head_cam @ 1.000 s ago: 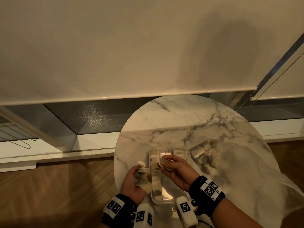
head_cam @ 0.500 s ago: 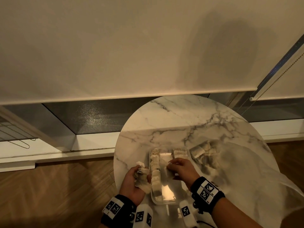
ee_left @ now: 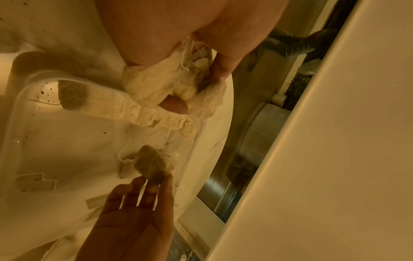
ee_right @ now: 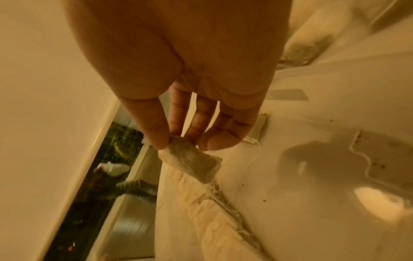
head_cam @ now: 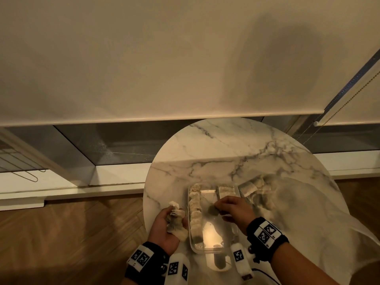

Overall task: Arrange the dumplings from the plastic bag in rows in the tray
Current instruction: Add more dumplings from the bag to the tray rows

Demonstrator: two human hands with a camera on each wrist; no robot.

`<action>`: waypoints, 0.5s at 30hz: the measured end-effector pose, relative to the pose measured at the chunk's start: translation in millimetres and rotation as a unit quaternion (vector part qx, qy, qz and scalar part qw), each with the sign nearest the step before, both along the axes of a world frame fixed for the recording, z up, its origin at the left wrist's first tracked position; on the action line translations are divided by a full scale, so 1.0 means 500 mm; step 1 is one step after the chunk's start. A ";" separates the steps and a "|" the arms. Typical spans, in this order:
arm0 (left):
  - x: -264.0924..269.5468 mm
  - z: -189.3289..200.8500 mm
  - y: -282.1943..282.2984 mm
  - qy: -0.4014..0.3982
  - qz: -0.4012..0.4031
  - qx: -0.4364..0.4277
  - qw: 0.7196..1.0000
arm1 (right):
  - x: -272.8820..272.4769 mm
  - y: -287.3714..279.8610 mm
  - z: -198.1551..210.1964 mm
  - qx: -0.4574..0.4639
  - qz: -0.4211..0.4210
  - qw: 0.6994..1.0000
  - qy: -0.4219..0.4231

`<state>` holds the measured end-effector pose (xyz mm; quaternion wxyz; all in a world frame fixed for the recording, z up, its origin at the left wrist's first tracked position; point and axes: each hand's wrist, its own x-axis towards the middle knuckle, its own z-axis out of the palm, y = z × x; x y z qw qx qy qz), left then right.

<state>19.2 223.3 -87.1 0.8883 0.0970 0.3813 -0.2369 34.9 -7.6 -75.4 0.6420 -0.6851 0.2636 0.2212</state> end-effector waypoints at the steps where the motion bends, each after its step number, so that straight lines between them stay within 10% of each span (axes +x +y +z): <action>1: 0.000 -0.001 0.002 0.004 0.002 -0.001 1.000 | -0.002 0.003 0.002 -0.028 0.028 0.999 -0.007; 9: -0.012 -0.041 0.011 0.030 -0.001 -0.006 1.000 | -0.025 0.043 -0.004 -0.074 0.248 0.965 0.038; 15: -0.017 -0.061 0.024 0.044 0.002 0.026 0.999 | -0.029 0.049 -0.010 -0.030 0.252 0.965 0.057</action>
